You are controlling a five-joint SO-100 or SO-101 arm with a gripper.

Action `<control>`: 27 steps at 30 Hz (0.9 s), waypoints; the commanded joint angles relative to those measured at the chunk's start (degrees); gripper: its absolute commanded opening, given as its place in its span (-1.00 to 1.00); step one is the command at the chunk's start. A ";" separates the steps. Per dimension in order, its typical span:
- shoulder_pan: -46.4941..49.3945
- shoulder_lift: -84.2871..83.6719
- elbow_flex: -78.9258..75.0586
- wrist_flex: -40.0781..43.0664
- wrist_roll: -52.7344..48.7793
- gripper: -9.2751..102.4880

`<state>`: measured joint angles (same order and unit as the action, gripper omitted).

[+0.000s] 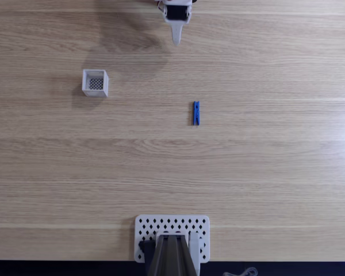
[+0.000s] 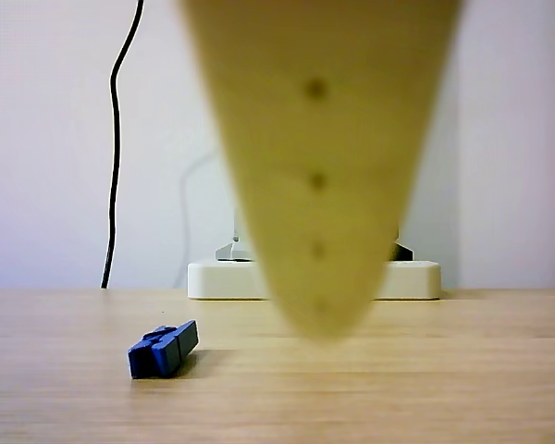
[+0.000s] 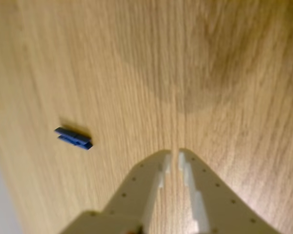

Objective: Grasp a peg and put it in the crate.

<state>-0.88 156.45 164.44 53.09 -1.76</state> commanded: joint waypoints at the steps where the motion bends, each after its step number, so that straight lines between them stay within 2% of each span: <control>1: -0.44 -12.22 -15.21 -1.32 -2.81 -0.84; 3: -0.44 -16.52 -20.13 -1.32 -8.70 -0.84; 6: -0.53 -21.36 -26.28 -1.41 -22.94 -0.84; 11: -0.53 -26.46 -30.23 -2.55 -54.76 -0.84; 14: -0.53 -28.21 -28.92 -7.56 -73.30 -0.84; 18: -0.70 -30.15 -26.28 -18.19 -91.58 -0.84; 21: -2.11 -32.26 -24.61 -27.51 -98.53 -0.84; 27: -5.98 -43.07 -23.91 -43.59 -98.70 -0.84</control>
<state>-5.01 117.33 141.94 18.98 -99.23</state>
